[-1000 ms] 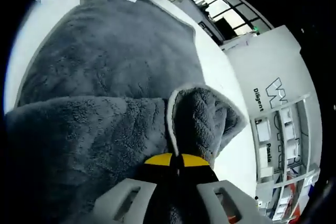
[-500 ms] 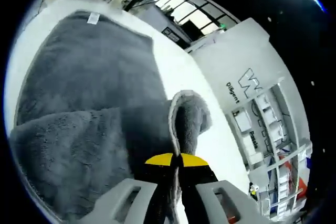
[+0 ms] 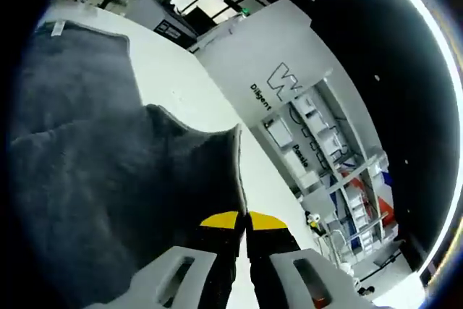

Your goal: Open the folded towel by lifting each exposed corner and separating the folded layers until the towel lies flat within the target outline without major curled edges

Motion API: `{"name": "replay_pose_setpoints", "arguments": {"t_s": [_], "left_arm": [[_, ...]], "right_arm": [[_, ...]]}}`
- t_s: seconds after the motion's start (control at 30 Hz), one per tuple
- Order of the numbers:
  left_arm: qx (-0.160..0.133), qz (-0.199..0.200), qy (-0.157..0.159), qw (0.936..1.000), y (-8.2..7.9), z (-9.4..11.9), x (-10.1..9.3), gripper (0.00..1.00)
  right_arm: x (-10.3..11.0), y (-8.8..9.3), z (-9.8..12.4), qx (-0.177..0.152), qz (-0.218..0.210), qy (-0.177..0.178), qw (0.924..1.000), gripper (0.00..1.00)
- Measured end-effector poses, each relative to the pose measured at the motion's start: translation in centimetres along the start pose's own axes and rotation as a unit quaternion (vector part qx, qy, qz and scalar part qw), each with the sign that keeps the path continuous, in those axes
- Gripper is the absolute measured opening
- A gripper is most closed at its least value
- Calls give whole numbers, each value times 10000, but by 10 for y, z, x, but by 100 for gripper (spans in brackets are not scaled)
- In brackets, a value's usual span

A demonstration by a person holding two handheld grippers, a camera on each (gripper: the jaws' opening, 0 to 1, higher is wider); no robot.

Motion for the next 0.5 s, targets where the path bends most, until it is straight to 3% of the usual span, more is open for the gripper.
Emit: {"name": "replay_pose_setpoints", "arguments": {"t_s": [0.27,0.5], "left_arm": [[34,-16,19,10000,1,-2,-1,99],[63,-21,35,10000,1,-4,-1,99]], "right_arm": [[-18,36,-26,697,-88,205,9973,0],[-22,71,-43,1344,61,236,9906,0]]}}
Point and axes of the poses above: the point that each gripper's makers call its tool centre point, and the gripper's own axes: z roughly backward along the fingers, x roughly to its left, y roughly out of its underside, the point moved 5 cm from there along z, roughly backward along the fingers, and after that the axes turned 4 degrees about x, right-handed, at the moved point
